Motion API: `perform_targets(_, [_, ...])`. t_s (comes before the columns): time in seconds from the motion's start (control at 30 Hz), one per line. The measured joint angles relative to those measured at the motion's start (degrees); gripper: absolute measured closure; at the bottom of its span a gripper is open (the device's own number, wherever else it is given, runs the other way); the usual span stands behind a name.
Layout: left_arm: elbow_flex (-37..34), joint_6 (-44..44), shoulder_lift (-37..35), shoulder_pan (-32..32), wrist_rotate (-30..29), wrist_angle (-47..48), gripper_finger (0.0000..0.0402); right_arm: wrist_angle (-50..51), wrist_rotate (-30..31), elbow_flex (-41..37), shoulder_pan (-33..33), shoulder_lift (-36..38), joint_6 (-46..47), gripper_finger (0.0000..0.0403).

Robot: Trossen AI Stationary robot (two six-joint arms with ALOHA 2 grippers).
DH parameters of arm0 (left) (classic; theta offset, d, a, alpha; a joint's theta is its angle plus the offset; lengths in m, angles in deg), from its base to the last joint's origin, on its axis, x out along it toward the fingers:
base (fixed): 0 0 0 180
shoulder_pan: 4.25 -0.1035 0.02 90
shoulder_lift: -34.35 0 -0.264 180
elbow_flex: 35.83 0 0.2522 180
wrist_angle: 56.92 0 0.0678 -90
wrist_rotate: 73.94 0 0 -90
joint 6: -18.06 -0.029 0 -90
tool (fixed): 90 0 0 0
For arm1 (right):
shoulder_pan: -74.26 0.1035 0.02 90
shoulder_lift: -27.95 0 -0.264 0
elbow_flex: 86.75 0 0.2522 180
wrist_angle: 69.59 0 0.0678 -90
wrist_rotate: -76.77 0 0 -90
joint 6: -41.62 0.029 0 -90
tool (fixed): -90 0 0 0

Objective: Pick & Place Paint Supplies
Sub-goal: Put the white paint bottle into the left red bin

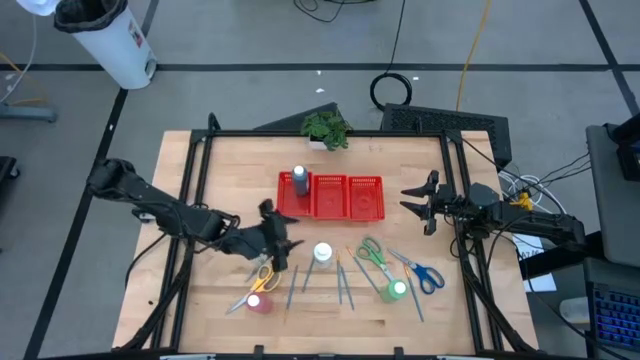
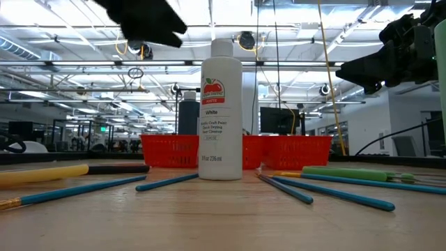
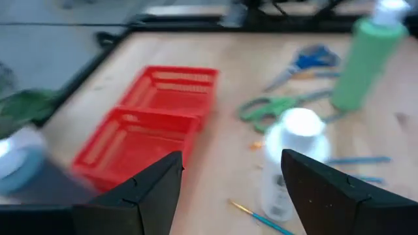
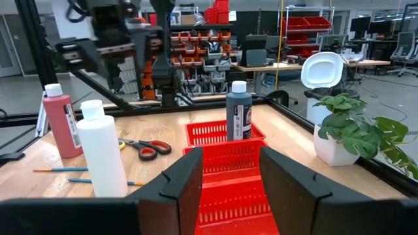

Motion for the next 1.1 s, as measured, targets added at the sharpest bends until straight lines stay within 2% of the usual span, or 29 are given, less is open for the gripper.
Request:
perform_targets(0.1, [-6.1,3.9,-3.2,0.0,-2.4,-3.2,0.0133,0.0,0.0,0.0,0.0,0.0,0.0,0.0261])
perform_targets(0.27, [-16.8,7.6,-6.7,-1.5,-3.2,-17.0,0.0133,0.0,0.0,0.0,0.0,0.0,0.0,0.0261])
perform_targets(0.4, [-23.2,11.7,-6.3,-3.5,-3.0,-18.2,0.0133,0.0,0.0,0.0,0.0,0.0,0.0,0.0261])
perform_targets(0.53, [-26.5,15.2,-5.8,-4.8,-0.1,-18.0,0.0133,0.0,0.0,0.0,0.0,0.0,0.0,0.0261])
perform_targets(0.7, [-26.5,6.8,-5.8,-6.7,6.2,-21.1,0.0133,0.0,0.0,0.0,0.0,0.0,0.0,0.0261])
perform_targets(1.0, [-26.4,-7.5,0.5,-9.3,21.2,-40.6,0.0133,-0.2,0.0,0.0,0.0,0.0,0.0,0.0261])
perform_targets(1.1, [-25.2,-10.1,3.3,-9.5,23.8,-45.4,0.0133,0.0,0.0,0.0,0.0,0.0,0.0,0.0261])
